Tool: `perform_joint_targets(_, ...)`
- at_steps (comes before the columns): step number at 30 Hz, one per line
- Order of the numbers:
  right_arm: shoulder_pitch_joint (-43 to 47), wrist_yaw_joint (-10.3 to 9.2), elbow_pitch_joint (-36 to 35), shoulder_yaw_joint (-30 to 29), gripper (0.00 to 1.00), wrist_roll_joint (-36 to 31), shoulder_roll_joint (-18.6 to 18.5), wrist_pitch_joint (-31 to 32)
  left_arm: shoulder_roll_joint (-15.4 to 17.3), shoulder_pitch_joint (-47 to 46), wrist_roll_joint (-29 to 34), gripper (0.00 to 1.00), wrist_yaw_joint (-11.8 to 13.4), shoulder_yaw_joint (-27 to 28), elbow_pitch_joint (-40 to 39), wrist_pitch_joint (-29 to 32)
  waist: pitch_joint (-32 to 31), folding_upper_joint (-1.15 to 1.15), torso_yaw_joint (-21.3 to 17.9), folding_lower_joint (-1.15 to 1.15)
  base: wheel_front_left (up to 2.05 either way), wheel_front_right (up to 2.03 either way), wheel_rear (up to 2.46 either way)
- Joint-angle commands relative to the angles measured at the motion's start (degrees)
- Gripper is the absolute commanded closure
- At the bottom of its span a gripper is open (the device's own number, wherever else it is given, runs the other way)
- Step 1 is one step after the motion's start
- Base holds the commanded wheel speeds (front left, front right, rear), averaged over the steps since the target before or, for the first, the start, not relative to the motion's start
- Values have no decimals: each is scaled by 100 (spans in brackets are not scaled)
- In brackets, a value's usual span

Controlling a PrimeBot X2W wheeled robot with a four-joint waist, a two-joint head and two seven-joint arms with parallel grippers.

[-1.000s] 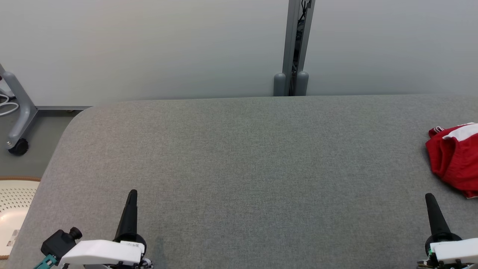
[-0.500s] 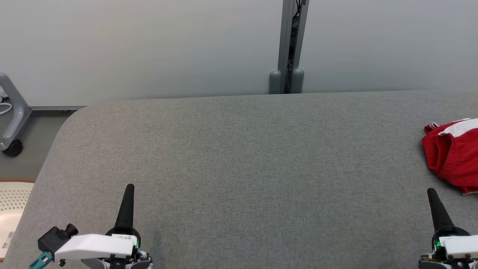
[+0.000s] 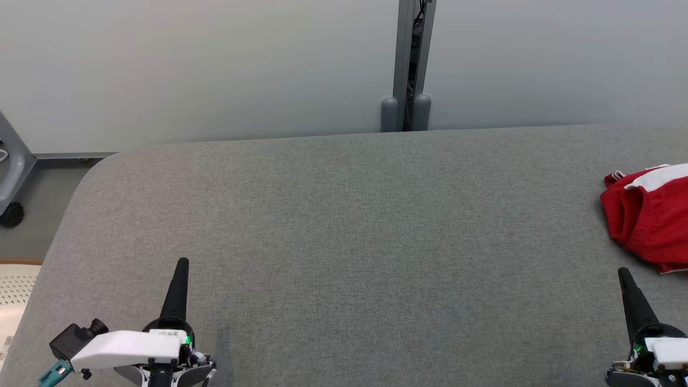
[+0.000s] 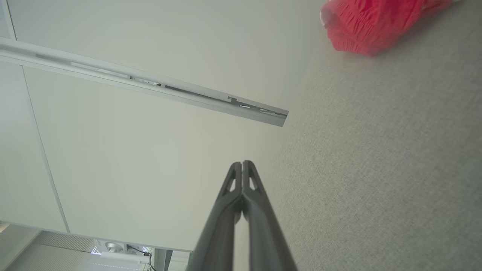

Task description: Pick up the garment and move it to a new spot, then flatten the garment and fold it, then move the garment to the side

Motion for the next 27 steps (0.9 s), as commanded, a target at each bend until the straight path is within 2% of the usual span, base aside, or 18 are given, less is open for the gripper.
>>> perform_joint_targets(1,-116,2,-54,-25,100,149,-60,60,47,-151,-122,100,-54,39,-37,29,7,-1,-12,0,0,0,0)
perform_joint_targets(27,-200,2,-44,-168,100,1155,-75,410,38,-289,-1054,100,-57,161,-23,277,96,-1,-172,0,0,0,0)
